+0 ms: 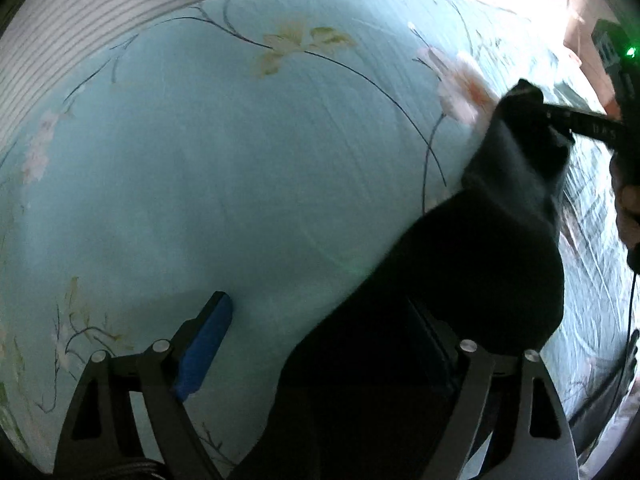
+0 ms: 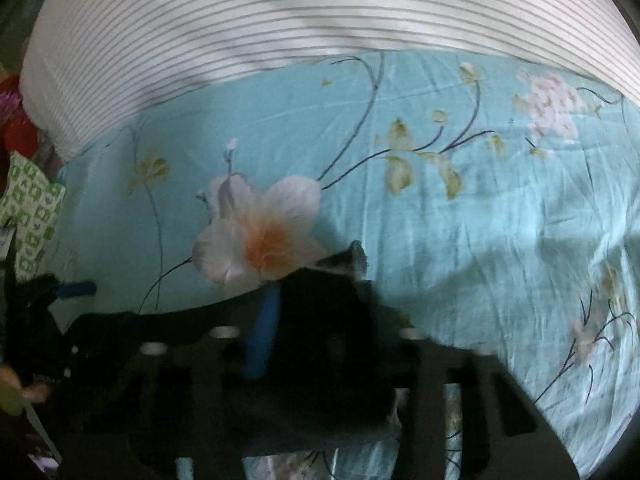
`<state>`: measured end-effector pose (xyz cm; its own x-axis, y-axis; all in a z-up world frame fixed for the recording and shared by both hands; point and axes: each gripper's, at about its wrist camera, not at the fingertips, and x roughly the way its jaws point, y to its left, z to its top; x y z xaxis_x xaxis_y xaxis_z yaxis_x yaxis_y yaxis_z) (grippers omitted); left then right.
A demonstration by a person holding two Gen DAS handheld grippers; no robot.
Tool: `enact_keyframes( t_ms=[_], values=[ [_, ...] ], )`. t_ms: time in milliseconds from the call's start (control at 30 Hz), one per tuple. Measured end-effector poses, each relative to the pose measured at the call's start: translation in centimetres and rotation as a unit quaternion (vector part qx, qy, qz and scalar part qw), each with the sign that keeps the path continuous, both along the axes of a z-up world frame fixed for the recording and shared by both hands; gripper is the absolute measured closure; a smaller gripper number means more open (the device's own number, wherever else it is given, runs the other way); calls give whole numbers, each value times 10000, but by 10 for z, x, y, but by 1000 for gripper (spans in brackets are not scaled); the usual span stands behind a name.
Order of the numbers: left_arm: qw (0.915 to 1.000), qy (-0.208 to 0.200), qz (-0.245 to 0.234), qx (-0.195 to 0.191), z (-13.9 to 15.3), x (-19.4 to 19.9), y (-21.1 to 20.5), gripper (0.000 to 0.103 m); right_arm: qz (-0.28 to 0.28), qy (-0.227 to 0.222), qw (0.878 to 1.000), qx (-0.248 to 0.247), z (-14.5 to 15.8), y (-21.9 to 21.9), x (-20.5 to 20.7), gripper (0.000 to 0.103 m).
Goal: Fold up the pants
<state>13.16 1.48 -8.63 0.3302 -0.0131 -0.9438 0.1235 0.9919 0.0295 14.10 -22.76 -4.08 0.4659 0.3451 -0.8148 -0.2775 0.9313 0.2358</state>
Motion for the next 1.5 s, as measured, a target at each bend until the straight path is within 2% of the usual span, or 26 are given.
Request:
enact_keyframes(
  t_ms=[33, 67, 133, 200, 300, 333, 433, 467, 567, 633, 800, 967, 1000, 1067, 1100, 1133, 1200, 1267, 1367, 1400, 1433, 1467, 1500],
  values=[
    [9999, 44, -106, 8, 3, -2, 1, 33, 10, -66, 10000, 63, 4, -3, -5, 86],
    [9998, 19, -198, -78, 3, -4, -1, 38, 23, -126, 9998, 132, 7, -5, -8, 89],
    [9991, 49, -335, -251, 4, -7, -7, 68, 35, -217, 9994, 251, 14, -12, -13, 90],
    [9987, 69, -373, -326, 8, -8, -18, 86, 33, -324, 9987, 383, 25, -19, -23, 91],
    [9989, -85, -295, -350, 18, -22, -30, 97, 28, -525, 9970, 560, 38, -35, -40, 92],
    [9982, -121, -294, -506, 23, -45, -28, 98, 33, -554, 9966, 612, 40, -39, -46, 92],
    [9962, -278, -269, -783, 32, -70, -31, 99, 99, -681, 9953, 674, 53, -49, -75, 92],
    [9958, -248, -286, -833, 40, -69, -25, 99, 116, -695, 9952, 673, 55, -51, -82, 92],
    [9950, -380, -366, -849, 51, -105, -31, 99, 142, -673, 9952, 698, 58, -63, -115, 93],
    [9928, -396, -401, -1062, 58, -131, -40, 100, 148, -629, 9956, 671, 56, -66, -137, 93],
    [9924, -613, -688, -811, 54, -188, -65, 100, 131, -580, 9965, 589, 51, -77, -186, 94],
    [9916, -729, -822, -690, 70, -198, -60, 98, 87, -524, 9971, 539, 45, -85, -225, 94],
    [9913, -833, -854, -557, 77, -198, -62, 90, 62, -515, 9971, 557, 44, -86, -230, 94],
    [9880, -1006, -1096, -420, 89, -189, -51, 66, 22, -507, 9969, 601, 42, -87, -237, 94],
    [9880, -1057, -1093, -274, 92, -185, -52, 41, 8, -510, 9967, 624, 42, -87, -239, 94],
    [9874, -1150, -1072, -158, 95, -180, -51, 33, 4, -512, 9967, 633, 41, -87, -242, 94],
    [9854, -1231, -1174, -41, 100, -171, -51, 34, -8, -517, 9965, 652, 41, -87, -246, 94],
    [9847, -1124, -1327, 86, 97, -157, -54, 34, -20, -532, 9962, 692, 41, -88, -249, 94],
    [9819, -912, -1580, 518, 77, -132, -58, 35, -22, -562, 9958, 726, 43, -89, -252, 94],
    [9826, -724, -1635, 494, 69, -124, -57, 45, -26, -568, 9957, 730, 42, -89, -254, 94],
    [9834, -568, -1668, 432, 63, -118, -57, 71, -35, -572, 9956, 743, 42, -90, -254, 94],
    [9841, -387, -1690, 382, 56, -113, -56, 86, -62, -580, 9955, 748, 42, -91, -256, 94],
    [9843, -248, -1721, 307, 52, -111, -55, 95, -86, -586, 9954, 757, 42, -92, -257, 94]
  ],
)
